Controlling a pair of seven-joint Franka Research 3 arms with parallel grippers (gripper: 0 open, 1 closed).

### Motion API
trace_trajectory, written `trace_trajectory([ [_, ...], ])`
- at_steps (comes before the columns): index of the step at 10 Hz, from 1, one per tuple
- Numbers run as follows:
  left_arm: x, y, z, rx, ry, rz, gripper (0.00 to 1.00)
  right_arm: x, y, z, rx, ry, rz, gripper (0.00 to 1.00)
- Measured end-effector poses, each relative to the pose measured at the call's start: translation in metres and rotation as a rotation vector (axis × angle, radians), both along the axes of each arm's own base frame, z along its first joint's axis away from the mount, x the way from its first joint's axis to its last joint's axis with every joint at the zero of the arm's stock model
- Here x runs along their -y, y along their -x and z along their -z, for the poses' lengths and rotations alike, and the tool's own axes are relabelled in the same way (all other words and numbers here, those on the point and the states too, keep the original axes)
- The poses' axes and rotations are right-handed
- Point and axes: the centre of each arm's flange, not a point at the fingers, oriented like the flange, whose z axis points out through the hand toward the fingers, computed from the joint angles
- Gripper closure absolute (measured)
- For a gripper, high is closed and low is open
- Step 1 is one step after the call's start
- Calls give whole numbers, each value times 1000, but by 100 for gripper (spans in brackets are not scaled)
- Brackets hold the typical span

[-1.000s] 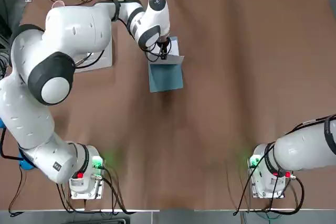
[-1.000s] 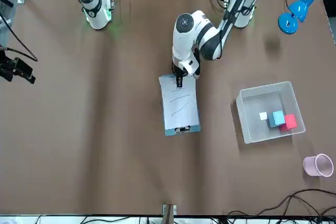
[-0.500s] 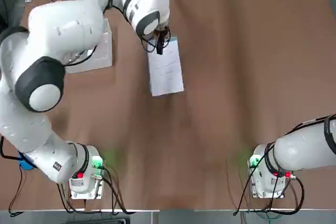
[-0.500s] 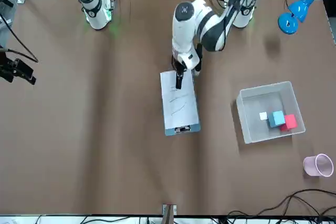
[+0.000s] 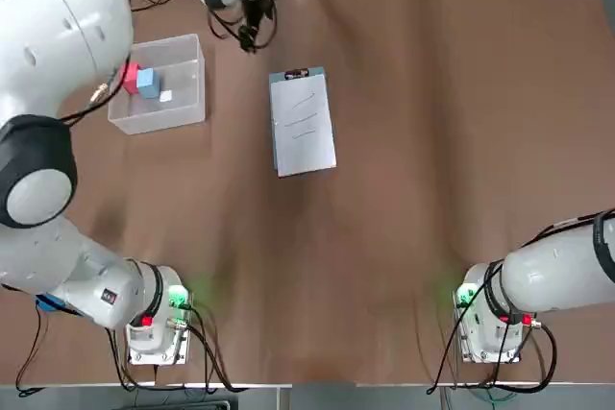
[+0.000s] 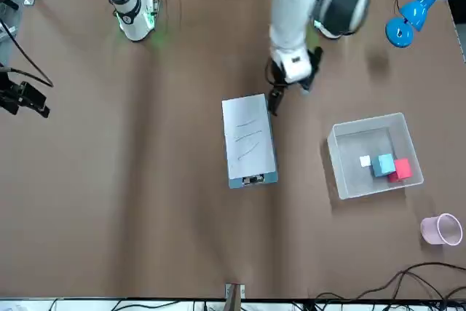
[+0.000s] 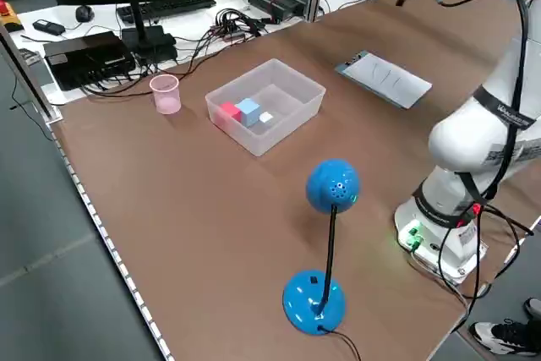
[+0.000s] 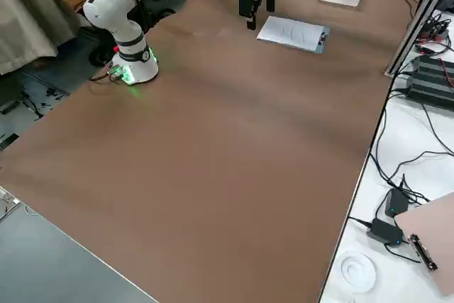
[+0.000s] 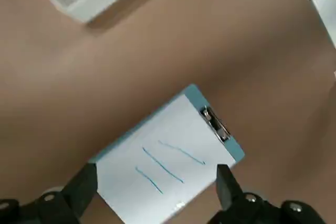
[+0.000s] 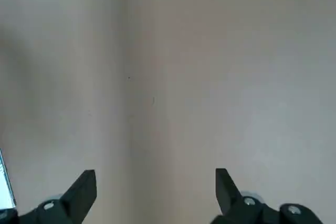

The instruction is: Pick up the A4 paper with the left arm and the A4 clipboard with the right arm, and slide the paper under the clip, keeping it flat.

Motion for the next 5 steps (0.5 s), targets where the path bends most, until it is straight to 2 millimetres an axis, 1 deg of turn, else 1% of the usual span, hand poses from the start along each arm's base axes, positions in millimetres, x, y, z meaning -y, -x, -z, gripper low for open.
trace_trajectory([
  [1, -24, -12, -4, -24, -14, 62, 0, 0, 0, 0, 0, 0, 0, 0],
  [2, -53, -24, -14, -47, -10, 119, 0, 0, 0, 0, 1, 0, 0, 0],
  [3, -86, -35, -32, -62, -6, 180, 0, 0, 0, 0, 1, 0, 0, 0],
  [5, -158, -58, -74, -70, -35, 386, 0, 0, 0, 0, 1, 0, 0, 0],
])
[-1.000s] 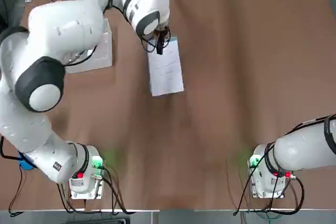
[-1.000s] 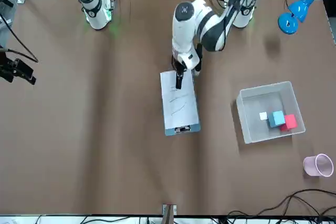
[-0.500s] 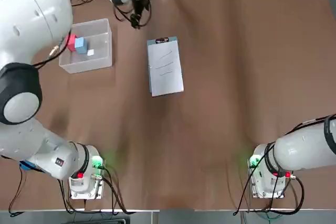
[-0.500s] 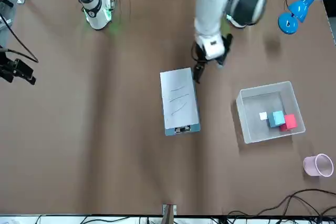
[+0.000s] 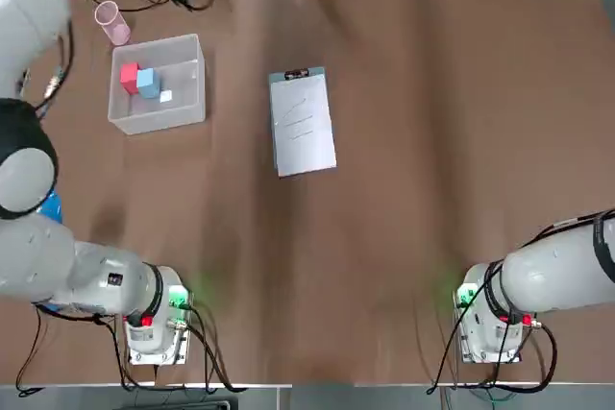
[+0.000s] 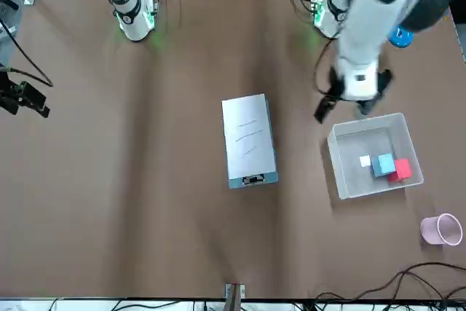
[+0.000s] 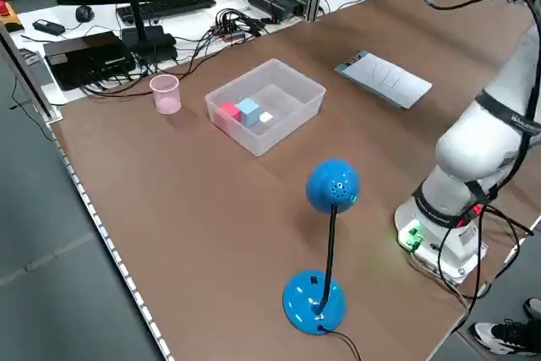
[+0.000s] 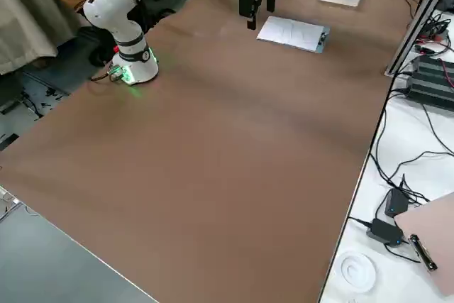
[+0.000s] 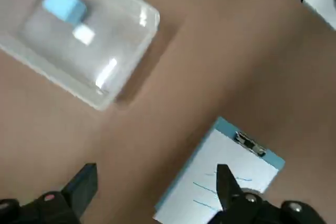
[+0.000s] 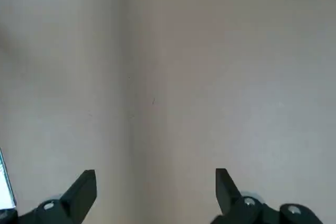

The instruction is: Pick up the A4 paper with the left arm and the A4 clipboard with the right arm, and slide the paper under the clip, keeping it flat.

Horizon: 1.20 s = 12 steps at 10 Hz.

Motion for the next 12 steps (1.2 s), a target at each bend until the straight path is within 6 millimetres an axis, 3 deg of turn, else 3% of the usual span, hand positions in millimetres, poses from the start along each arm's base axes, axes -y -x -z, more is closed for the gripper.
trace_trajectory([
  [2, -56, -17, -25, 4, -21, 208, 0, 0, 0, 0, 0, 0, 0, 0],
  [4, -97, -20, -28, -48, -38, 421, 0, 0, 0, 0, 0, 0, 0, 0],
  [6, -144, -21, -35, -82, -8, 519, 0, 0, 0, 0, 1, 0, 0, 0],
  [7, -157, -21, -39, -71, 17, 527, 0, 0, 0, 0, 1, 0, 0, 0],
  [10, -139, -19, -51, -49, 25, 564, 0, 0, 0, 0, 1, 0, 0, 0],
  [12, -138, -19, -51, -50, 23, 572, 0, 0, 0, 0, 1, 0, 0, 0],
])
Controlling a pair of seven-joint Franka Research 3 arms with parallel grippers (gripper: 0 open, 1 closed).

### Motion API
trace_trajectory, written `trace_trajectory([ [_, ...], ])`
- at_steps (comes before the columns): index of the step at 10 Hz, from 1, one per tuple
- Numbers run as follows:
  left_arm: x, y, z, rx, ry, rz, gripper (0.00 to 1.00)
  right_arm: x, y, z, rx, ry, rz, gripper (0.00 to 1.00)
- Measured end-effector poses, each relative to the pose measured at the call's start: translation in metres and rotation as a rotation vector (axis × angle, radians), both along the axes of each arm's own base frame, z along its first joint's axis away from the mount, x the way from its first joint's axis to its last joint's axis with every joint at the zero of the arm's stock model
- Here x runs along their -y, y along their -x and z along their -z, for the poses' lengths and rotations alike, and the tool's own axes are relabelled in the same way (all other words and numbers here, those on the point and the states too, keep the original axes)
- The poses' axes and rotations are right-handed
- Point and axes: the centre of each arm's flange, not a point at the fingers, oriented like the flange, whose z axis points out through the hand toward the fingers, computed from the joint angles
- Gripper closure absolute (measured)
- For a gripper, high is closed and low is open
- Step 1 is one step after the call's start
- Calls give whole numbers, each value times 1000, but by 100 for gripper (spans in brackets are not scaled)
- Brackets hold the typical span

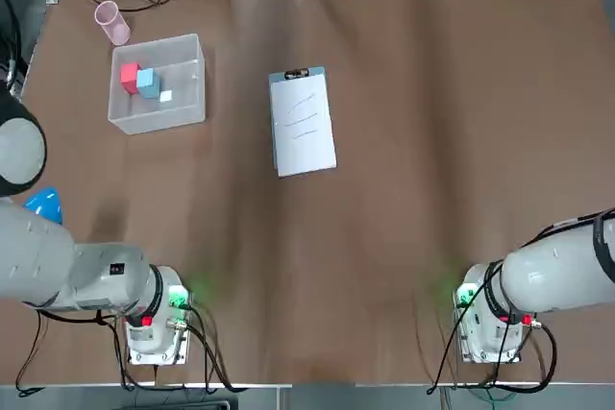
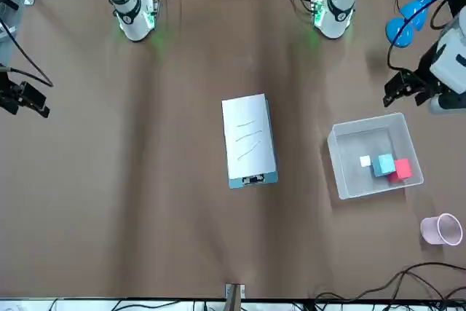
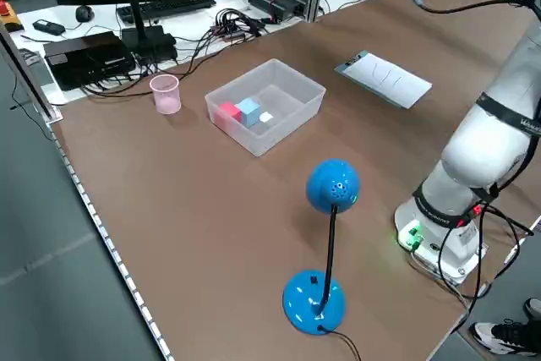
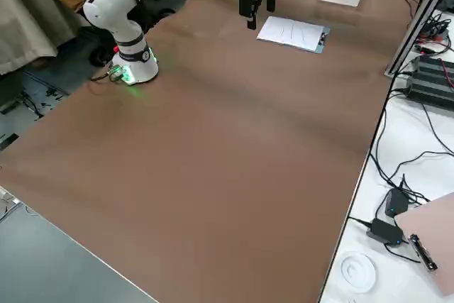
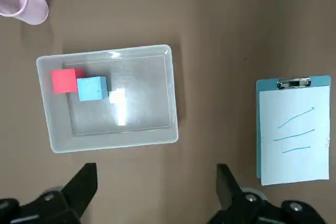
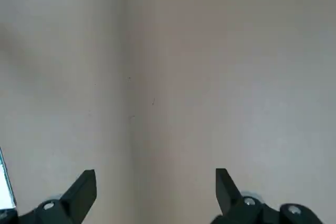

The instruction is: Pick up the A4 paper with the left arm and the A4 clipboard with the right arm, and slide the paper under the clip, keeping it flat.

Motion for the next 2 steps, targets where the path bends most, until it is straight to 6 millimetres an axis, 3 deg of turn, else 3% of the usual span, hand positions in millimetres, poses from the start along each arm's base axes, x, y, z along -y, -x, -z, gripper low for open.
trace_trajectory([
  [2, -3, -1, 2, -2, -30, 4, 0, 0, 0, 0, 0, 0, 0, 0],
])
